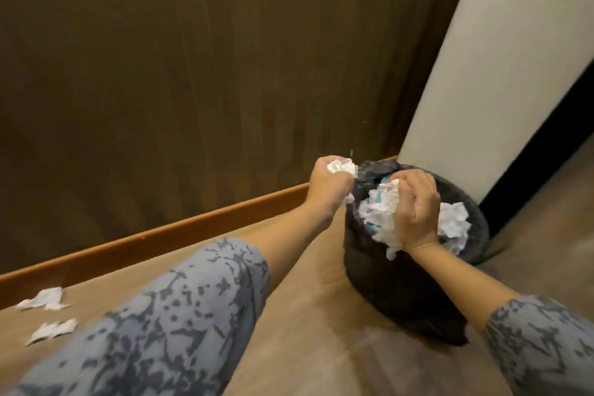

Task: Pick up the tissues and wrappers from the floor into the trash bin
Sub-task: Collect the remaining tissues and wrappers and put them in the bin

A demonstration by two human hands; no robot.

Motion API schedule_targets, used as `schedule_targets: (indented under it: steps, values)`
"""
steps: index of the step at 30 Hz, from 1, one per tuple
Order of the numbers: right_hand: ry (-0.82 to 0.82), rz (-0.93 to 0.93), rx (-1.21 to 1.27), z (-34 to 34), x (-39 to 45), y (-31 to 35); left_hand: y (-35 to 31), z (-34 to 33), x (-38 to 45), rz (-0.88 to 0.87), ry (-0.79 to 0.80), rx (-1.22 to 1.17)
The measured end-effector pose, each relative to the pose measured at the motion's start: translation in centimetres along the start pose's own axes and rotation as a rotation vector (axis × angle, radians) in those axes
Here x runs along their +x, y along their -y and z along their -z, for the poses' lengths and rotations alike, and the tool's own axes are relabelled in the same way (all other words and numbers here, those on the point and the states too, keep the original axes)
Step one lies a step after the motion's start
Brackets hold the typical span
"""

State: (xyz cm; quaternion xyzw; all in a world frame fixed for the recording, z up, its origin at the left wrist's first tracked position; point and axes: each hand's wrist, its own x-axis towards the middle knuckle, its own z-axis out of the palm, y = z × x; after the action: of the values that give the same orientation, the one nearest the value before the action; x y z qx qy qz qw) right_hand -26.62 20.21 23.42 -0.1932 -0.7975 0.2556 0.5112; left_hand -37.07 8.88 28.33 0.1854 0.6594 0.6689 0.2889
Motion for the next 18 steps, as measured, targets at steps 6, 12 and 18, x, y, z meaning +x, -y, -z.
schedule_targets:
  steps: [6,12,18]
  values:
    - [-0.031,-0.136,-0.183,3.9,0.4,-6.2,3.8,-8.3,3.0,-0.213,0.168,0.576]
    - [0.015,-0.13,-0.388,5.1,0.2,-8.3,6.7,-9.7,3.8,-0.18,0.497,1.178]
    - [0.139,0.119,-0.248,1.9,0.2,-3.9,5.0,-4.1,2.7,-0.334,0.387,0.778]
